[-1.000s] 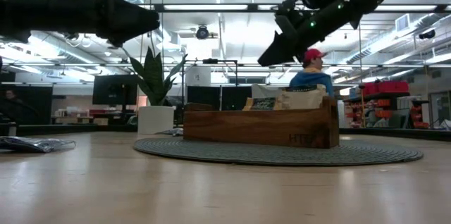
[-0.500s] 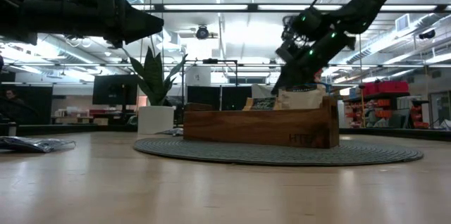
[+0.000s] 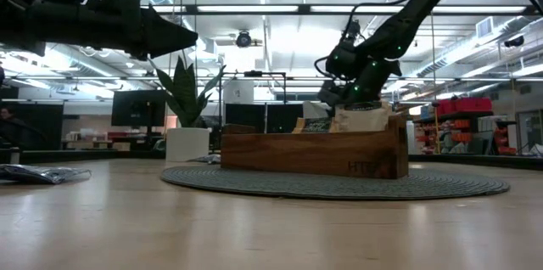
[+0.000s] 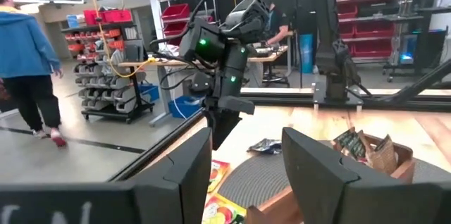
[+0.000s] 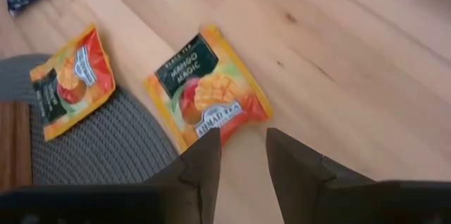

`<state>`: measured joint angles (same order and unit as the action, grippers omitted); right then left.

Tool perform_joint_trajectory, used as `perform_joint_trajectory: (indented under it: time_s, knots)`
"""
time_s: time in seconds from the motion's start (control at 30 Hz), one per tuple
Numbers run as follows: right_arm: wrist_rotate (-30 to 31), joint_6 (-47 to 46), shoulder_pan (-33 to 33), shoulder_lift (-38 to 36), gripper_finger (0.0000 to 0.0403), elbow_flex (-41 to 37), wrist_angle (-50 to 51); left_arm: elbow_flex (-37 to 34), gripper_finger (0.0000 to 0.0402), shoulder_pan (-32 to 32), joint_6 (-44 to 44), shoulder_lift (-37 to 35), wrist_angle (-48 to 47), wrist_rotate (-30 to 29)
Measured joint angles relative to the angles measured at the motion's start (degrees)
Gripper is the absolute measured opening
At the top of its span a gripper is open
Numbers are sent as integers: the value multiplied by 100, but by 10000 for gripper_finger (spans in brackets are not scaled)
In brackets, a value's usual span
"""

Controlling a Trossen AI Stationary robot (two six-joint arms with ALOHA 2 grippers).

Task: Pick & Place Tea
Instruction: Put the orange tea bag into the middle section of the wooden organizer

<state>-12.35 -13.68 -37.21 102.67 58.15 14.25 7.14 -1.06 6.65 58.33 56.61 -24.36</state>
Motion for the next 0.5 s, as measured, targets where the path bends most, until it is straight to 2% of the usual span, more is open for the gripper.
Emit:
perform_joint_trajectory:
  time_s: [0.5]
  knots:
    - [-85,-200,33,184,123,-4,50,0,177,0,-1,0,-99,2]
